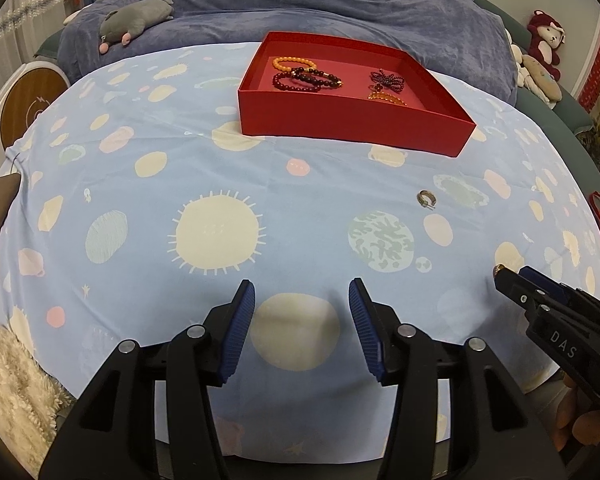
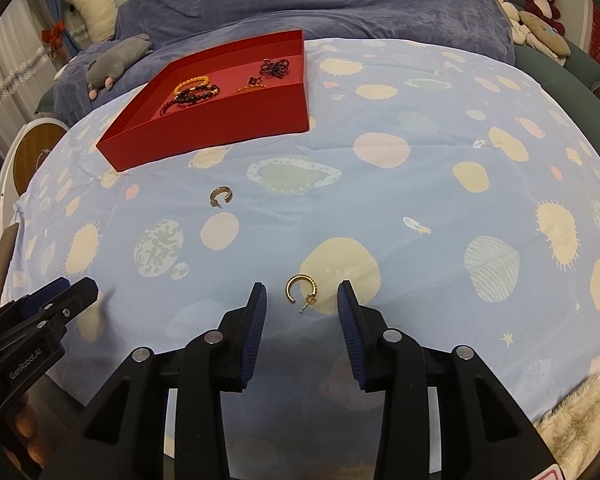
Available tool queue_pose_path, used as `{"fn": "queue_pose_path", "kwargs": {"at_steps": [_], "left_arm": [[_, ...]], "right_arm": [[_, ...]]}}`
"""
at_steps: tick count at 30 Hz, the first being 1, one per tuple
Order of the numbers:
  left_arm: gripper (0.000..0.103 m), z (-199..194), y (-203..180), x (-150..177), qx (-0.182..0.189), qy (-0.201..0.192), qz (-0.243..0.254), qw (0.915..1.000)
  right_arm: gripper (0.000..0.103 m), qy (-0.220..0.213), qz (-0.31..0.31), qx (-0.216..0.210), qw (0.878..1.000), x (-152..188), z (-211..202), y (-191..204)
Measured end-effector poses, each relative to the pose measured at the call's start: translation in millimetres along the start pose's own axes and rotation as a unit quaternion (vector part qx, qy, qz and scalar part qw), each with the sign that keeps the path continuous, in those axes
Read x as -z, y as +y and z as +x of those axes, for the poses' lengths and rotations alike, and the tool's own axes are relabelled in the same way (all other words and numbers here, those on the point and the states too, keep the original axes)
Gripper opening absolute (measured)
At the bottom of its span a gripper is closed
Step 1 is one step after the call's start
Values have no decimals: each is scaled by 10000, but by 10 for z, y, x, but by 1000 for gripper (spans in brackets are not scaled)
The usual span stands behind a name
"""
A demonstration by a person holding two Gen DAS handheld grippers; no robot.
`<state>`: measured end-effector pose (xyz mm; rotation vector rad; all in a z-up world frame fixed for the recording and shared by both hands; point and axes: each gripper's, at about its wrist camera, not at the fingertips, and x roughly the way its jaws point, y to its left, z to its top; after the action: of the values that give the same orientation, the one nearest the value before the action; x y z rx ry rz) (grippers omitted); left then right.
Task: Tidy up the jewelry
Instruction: 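Grasp a gold hoop earring with the right tool, then grasp the other gold hoop earring with the left tool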
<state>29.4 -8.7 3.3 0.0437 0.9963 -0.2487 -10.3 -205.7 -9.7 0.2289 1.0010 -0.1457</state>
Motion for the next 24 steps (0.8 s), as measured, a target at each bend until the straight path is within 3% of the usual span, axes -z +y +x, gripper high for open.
{"fn": "queue_pose_path", "kwargs": {"at_steps": [5,7,8,16,24], "left_arm": [[47,14,40,7,-10,37,-50,10000],[47,13,38,5,-8,33,-55,10000],[47,14,36,2,8,35,-69,10000],[50,35,-146,-125,189,-1,48,9998],[50,284,-623,-460,498,-11,217,9985]], "right_arm": [[31,76,-67,130,9999,-24,94,19],[18,95,-102,179,9997,-21,96,19],[16,95,-122,212,9997,-14,92,19],[16,124,66,158,9998,26,1,-42],[16,93,282,158,9994,3,-129,-155]]}}
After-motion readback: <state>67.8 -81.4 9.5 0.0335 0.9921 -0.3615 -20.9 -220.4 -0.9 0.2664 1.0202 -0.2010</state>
